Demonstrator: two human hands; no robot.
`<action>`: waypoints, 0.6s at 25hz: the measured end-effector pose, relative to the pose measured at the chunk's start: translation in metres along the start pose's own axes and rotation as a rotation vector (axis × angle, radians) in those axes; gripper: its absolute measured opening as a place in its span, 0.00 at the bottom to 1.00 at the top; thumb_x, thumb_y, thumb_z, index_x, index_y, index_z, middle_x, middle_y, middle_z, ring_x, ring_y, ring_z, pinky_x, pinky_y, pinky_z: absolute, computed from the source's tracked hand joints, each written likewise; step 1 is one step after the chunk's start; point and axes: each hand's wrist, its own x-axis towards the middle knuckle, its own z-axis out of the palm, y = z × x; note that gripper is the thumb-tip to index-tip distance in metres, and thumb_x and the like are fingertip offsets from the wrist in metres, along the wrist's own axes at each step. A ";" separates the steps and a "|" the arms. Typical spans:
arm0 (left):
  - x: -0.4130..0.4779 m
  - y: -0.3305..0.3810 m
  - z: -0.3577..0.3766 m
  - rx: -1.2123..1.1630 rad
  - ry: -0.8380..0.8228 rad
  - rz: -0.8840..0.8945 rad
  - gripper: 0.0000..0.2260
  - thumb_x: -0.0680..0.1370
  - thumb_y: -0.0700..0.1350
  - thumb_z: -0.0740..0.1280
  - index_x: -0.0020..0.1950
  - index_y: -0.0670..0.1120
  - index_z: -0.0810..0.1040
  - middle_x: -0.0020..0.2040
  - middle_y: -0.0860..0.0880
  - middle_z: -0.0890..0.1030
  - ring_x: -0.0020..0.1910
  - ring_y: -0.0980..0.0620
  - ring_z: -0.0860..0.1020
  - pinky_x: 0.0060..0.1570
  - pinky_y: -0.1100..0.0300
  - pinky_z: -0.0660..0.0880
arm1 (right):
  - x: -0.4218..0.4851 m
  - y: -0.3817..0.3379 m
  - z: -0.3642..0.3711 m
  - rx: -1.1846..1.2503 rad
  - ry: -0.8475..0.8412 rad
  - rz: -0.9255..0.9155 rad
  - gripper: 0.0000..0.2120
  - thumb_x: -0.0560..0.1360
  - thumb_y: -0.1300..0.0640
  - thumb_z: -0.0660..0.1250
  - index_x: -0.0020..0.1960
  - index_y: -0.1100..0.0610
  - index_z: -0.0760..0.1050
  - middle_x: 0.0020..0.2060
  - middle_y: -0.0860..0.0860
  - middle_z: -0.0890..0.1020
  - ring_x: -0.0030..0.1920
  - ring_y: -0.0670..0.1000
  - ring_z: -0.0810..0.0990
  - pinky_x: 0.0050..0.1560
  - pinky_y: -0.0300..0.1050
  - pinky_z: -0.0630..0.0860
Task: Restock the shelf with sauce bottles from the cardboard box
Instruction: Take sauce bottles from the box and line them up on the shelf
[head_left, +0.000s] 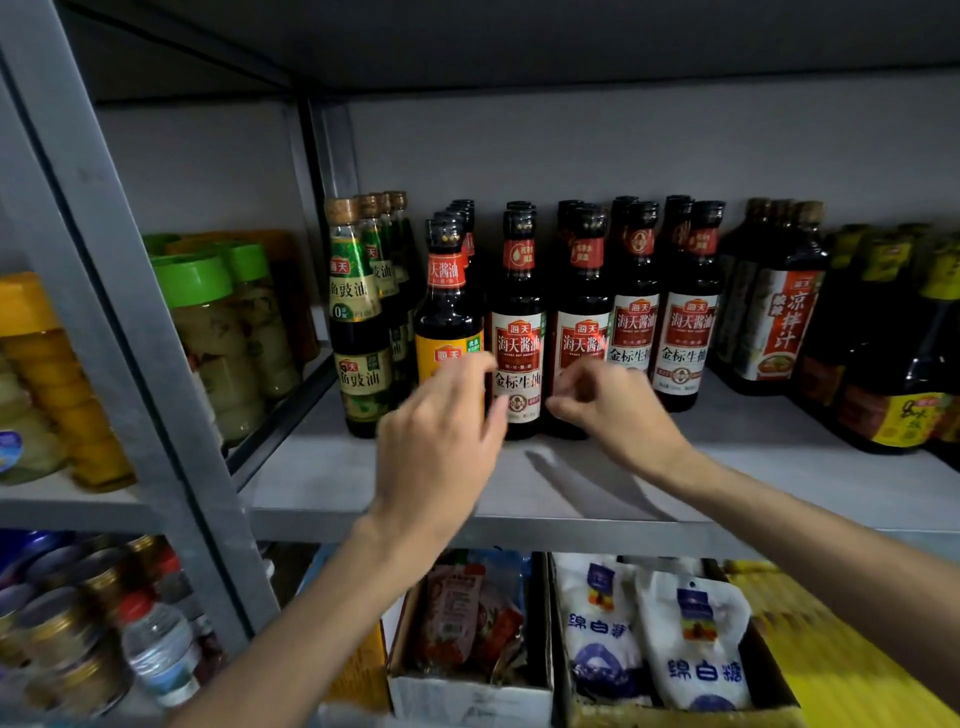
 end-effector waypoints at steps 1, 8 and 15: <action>0.005 0.011 0.007 0.031 -0.092 0.013 0.12 0.77 0.45 0.70 0.57 0.43 0.74 0.46 0.47 0.82 0.36 0.54 0.79 0.33 0.64 0.75 | 0.003 0.010 -0.008 -0.001 0.046 0.055 0.12 0.73 0.53 0.74 0.49 0.58 0.76 0.41 0.49 0.82 0.43 0.49 0.81 0.43 0.42 0.77; 0.029 0.037 0.072 0.367 -0.401 -0.087 0.29 0.72 0.41 0.75 0.72 0.41 0.70 0.35 0.38 0.81 0.27 0.44 0.81 0.25 0.56 0.77 | 0.024 0.045 -0.010 0.020 -0.084 0.108 0.30 0.72 0.50 0.74 0.65 0.60 0.64 0.62 0.58 0.79 0.61 0.58 0.79 0.54 0.43 0.69; 0.031 0.041 0.085 0.396 -0.439 -0.152 0.23 0.84 0.41 0.54 0.79 0.47 0.52 0.55 0.36 0.78 0.48 0.40 0.83 0.47 0.50 0.79 | 0.034 0.050 -0.008 -0.019 -0.111 0.047 0.30 0.72 0.46 0.74 0.64 0.59 0.65 0.58 0.56 0.80 0.57 0.57 0.81 0.52 0.44 0.72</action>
